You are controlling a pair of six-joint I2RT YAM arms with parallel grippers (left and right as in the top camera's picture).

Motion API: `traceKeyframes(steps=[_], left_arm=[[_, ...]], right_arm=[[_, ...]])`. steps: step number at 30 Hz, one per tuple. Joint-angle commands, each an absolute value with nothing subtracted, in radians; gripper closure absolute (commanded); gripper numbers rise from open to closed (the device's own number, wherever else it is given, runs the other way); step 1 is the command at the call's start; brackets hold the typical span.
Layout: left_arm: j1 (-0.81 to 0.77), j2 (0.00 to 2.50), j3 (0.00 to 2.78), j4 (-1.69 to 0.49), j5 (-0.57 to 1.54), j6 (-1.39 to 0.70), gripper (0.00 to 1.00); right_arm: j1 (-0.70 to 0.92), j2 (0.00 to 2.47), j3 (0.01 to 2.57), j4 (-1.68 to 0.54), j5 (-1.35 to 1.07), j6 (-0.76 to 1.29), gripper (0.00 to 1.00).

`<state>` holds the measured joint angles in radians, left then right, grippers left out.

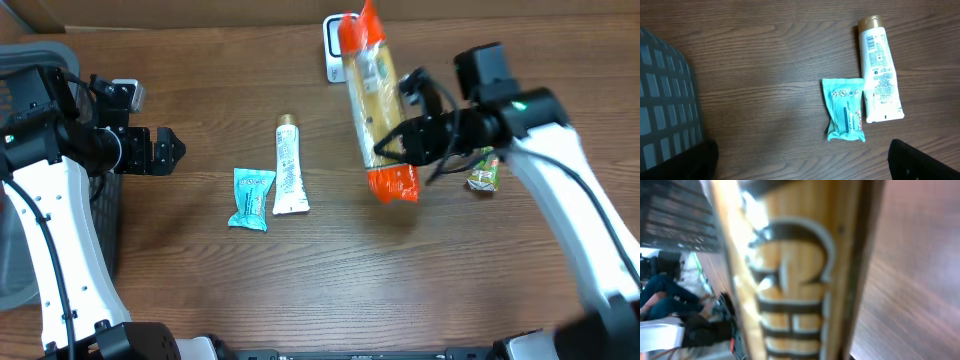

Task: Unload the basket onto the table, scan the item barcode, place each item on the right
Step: 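Lift the spaghetti pack and carry it toward the white scanner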

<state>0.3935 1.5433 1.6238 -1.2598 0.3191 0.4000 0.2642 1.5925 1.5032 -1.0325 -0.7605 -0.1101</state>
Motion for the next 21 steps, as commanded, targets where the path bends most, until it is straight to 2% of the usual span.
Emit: traceKeyframes(steps=[1, 12, 18, 21], left_arm=[[0.392, 1.549, 1.623, -1.259, 0.331, 0.422, 0.00], [0.392, 1.549, 1.623, -1.259, 0.331, 0.422, 0.00], [0.392, 1.549, 1.623, -1.259, 0.331, 0.422, 0.00], [0.392, 1.549, 1.623, -1.259, 0.331, 0.422, 0.00]], right_arm=[[0.271, 1.491, 1.535, -0.981, -0.831, -0.030, 0.96], [0.275, 1.424, 1.535, -0.958, -0.701, 0.069, 0.96], [0.324, 1.425, 1.579, -0.957, -0.461, 0.146, 0.97], [0.360, 1.443, 1.681, -1.019, -0.274, 0.161, 0.97]])
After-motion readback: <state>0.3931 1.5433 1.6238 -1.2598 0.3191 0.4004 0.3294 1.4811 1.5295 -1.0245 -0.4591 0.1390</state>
